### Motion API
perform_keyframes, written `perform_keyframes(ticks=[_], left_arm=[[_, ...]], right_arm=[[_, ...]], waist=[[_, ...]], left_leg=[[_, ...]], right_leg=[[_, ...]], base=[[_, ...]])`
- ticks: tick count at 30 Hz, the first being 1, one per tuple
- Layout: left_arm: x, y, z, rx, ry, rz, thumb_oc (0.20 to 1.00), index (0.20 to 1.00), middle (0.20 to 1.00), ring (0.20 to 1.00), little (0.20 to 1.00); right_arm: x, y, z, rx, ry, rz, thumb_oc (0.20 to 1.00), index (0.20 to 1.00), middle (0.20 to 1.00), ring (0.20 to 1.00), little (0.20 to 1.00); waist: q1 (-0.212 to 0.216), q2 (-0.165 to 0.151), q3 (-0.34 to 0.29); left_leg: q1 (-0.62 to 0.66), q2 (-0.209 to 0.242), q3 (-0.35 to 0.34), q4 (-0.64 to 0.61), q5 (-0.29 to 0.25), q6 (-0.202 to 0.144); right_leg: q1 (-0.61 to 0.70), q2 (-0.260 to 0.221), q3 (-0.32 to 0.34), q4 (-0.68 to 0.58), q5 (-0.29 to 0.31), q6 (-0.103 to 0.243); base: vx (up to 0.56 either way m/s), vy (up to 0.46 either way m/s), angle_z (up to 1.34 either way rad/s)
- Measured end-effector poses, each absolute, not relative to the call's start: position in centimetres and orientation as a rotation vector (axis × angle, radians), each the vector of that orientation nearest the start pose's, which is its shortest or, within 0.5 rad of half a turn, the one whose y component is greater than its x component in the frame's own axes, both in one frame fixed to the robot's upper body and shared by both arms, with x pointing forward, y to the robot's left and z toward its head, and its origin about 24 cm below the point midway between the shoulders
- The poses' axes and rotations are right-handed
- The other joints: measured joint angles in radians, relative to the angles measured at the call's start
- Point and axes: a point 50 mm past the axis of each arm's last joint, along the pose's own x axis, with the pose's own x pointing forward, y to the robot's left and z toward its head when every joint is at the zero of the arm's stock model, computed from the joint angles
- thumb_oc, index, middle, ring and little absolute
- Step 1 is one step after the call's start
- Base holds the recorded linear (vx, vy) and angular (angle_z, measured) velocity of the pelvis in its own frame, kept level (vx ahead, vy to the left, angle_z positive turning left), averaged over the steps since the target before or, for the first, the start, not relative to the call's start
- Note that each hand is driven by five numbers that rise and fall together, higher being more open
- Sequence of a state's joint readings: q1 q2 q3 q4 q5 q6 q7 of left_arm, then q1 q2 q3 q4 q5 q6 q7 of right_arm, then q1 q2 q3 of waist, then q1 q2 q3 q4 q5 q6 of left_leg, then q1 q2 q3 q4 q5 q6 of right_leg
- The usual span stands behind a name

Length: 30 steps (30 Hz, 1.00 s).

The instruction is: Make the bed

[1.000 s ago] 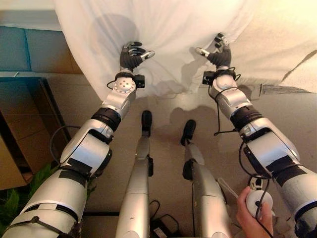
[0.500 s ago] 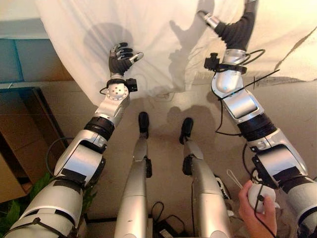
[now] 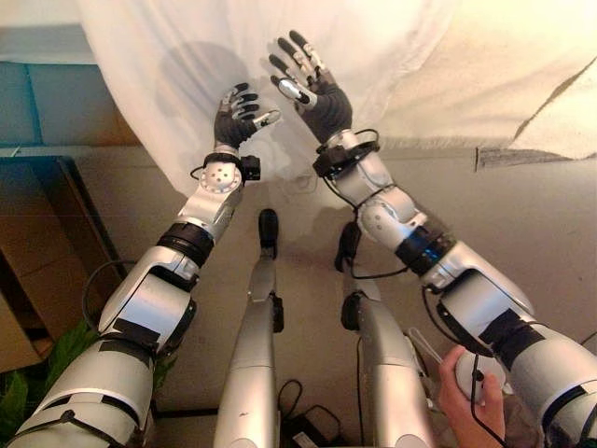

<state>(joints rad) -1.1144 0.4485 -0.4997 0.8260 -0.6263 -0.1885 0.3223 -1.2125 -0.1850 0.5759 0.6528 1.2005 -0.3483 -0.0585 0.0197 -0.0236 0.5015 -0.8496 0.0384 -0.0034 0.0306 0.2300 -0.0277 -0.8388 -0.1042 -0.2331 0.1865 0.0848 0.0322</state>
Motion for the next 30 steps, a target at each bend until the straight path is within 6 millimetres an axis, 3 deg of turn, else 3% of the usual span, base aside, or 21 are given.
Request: perform_keyframes(ticks=[1,4,7,9,15,19,26,29,30], left_arm=[[41.1,15.2,22.9,0.077,-0.346,0.073,1.000,1.000,1.000,1.000,1.000],[41.5,14.4,23.3,0.078,-0.328,0.060,1.000,1.000,1.000,1.000,1.000],[41.7,13.6,24.6,0.057,-0.347,0.042,1.000,1.000,1.000,1.000,1.000],[41.7,13.5,25.1,0.048,-0.356,0.041,1.000,1.000,1.000,1.000,1.000],[41.7,13.4,24.6,0.043,-0.345,0.054,1.000,1.000,1.000,1.000,1.000],[41.5,12.0,24.4,0.025,-0.347,0.034,1.000,1.000,1.000,1.000,1.000],[41.3,11.3,21.4,-0.065,-0.266,0.088,1.000,1.000,1.000,1.000,1.000],[41.1,12.2,19.6,-0.083,-0.218,0.124,1.000,1.000,1.000,1.000,1.000],[41.0,13.0,18.1,-0.085,-0.173,0.151,1.000,1.000,1.000,1.000,1.000]], right_arm=[[38.5,-2.8,27.2,0.606,-0.423,0.489,1.000,1.000,1.000,1.000,1.000],[41.4,-7.1,26.6,0.577,-0.354,0.174,1.000,1.000,1.000,1.000,1.000],[42.4,-10.0,26.3,0.455,-0.294,0.014,1.000,1.000,1.000,1.000,1.000],[42.6,-10.6,26.3,0.349,-0.268,-0.021,1.000,1.000,1.000,1.000,1.000],[42.6,-10.1,24.4,0.301,-0.198,-0.058,1.000,1.000,1.000,1.000,1.000],[42.6,-10.9,23.4,0.293,-0.179,-0.117,1.000,1.000,1.000,1.000,1.000],[42.4,-11.7,21.0,0.315,-0.130,-0.179,1.000,1.000,1.000,1.000,1.000],[42.2,-12.6,19.3,0.345,-0.088,-0.227,1.000,1.000,1.000,1.000,1.000],[42.1,-13.3,18.1,0.359,-0.061,-0.255,1.000,1.000,1.000,1.000,1.000]], waist=[[0.003,0.000,0.000],[0.020,0.000,0.000],[0.026,0.001,0.000],[0.030,0.001,0.000],[0.032,0.003,0.000],[0.053,0.010,-0.002],[0.051,0.010,-0.002],[0.050,0.011,-0.002],[0.048,0.011,-0.002]], left_leg=[[-0.002,-0.001,-0.003,0.000,0.002,-0.002],[-0.017,-0.005,-0.013,0.000,0.004,-0.006],[-0.045,-0.009,-0.031,-0.001,0.012,-0.003],[-0.060,-0.009,-0.034,-0.007,0.015,-0.003],[-0.074,-0.009,-0.050,-0.016,0.016,-0.003],[-0.078,-0.011,-0.054,-0.046,0.028,-0.020],[-0.078,-0.014,-0.054,-0.052,0.028,-0.019],[-0.072,-0.014,-0.050,-0.052,0.029,-0.019],[-0.068,-0.014,-0.047,-0.051,0.029,-0.019]], right_leg=[[0.000,-0.001,-0.002,0.000,0.000,0.000],[-0.005,-0.002,-0.007,-0.010,-0.003,0.005],[-0.023,-0.004,-0.023,-0.013,-0.002,0.004],[-0.038,-0.003,-0.025,-0.015,-0.001,0.002],[-0.048,0.000,-0.029,-0.018,-0.013,0.003],[-0.064,-0.003,-0.031,-0.017,-0.019,0.006],[-0.064,-0.007,-0.035,-0.016,-0.021,0.009],[-0.063,-0.008,-0.033,-0.012,-0.021,0.009],[-0.062,-0.009,-0.031,-0.009,-0.021,0.009]], base=[[0.01,-0.072,0.07],[0.01,-0.048,0.08],[0.02,-0.053,0.10],[0.03,-0.050,0.03],[0.02,-0.019,0.05],[0.01,0.004,0.02],[-0.01,0.005,0.02],[-0.03,0.019,-0.02],[-0.05,0.036,-0.04]])
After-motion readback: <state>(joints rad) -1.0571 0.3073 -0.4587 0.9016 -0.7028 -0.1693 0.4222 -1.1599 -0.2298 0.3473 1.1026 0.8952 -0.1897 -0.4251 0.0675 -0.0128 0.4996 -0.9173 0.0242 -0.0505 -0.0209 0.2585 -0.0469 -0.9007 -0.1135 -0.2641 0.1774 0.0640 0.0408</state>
